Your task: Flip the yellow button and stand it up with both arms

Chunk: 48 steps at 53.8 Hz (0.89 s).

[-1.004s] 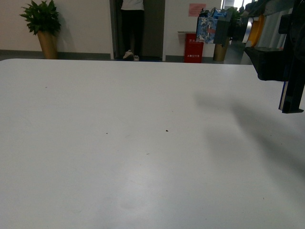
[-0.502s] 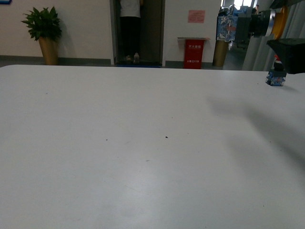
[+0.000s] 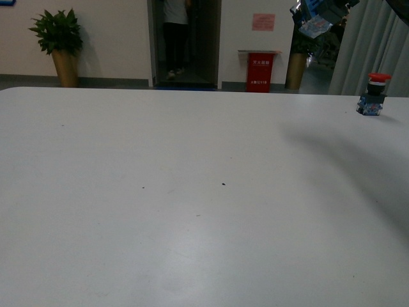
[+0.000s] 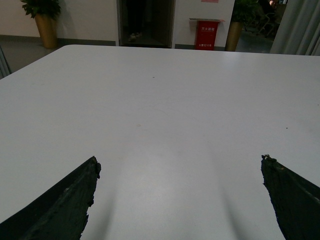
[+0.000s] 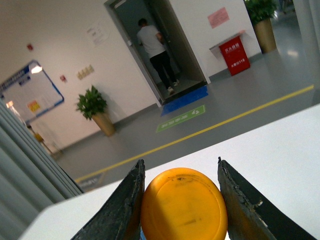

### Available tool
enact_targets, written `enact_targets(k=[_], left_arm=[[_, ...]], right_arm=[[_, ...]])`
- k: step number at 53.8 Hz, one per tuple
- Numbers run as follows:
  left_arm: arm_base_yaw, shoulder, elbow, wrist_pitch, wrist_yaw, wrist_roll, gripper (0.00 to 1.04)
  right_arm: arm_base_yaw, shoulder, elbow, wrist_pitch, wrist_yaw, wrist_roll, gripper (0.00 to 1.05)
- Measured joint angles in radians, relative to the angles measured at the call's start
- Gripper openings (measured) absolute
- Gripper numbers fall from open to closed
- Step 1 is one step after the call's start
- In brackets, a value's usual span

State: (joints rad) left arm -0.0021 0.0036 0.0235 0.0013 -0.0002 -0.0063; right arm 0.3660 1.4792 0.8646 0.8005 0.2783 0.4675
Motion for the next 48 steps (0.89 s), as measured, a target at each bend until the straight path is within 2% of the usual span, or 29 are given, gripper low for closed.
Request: enact_targets(k=[6,14,48], left_arm=[[0.000,0.000,0.000,0.000,0.000,0.000,0.98],[0.000,0.000,0.000,0.000,0.000,0.000,0.98],[0.000,0.000,0.000,0.000,0.000,0.000,0.98]], right_arm=[[-0.022,0.001,-0.012,-0.014,-0.028,-0.198,0.37],[-0.093,0.002,-0.016,-0.046,-0.029,-0.312,0.37],[-0.227,-0.015,0.090,-0.305,-0.037,-0.509,0.37]])
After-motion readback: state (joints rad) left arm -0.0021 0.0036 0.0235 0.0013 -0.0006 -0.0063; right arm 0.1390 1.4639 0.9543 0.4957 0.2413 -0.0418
